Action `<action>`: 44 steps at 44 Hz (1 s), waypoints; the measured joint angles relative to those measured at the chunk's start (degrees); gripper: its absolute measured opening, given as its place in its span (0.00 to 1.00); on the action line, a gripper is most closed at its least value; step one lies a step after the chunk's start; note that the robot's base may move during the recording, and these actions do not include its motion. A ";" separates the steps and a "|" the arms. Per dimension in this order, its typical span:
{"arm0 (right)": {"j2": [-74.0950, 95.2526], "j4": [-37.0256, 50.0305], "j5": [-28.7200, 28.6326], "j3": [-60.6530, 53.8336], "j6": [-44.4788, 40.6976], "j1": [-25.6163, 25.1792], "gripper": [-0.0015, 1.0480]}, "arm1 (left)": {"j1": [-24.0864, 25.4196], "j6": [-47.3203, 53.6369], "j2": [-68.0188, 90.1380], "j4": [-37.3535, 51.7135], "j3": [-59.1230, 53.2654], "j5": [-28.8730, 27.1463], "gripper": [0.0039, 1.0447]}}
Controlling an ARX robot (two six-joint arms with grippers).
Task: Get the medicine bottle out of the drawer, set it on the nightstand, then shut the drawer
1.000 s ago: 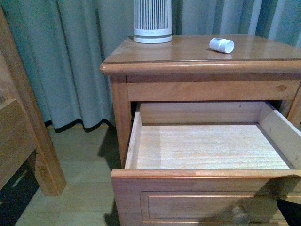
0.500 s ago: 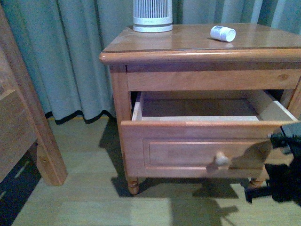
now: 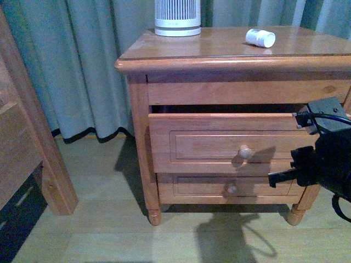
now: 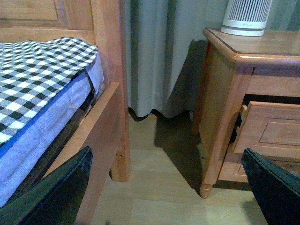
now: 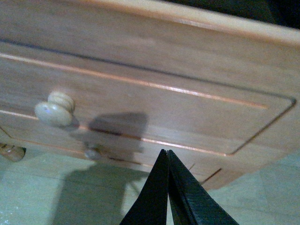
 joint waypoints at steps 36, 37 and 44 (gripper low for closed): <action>3.02 -13.49 0.83 17.88 -5.01 -0.52 0.03 | 0.00 0.00 0.00 0.00 0.00 0.00 0.94; 3.08 -13.57 0.83 18.01 -5.09 -0.52 0.03 | 0.00 0.00 0.00 0.00 0.00 0.00 0.94; 3.74 -14.40 0.83 19.37 -5.29 -0.70 0.03 | 0.00 0.00 0.00 0.00 0.00 0.00 0.94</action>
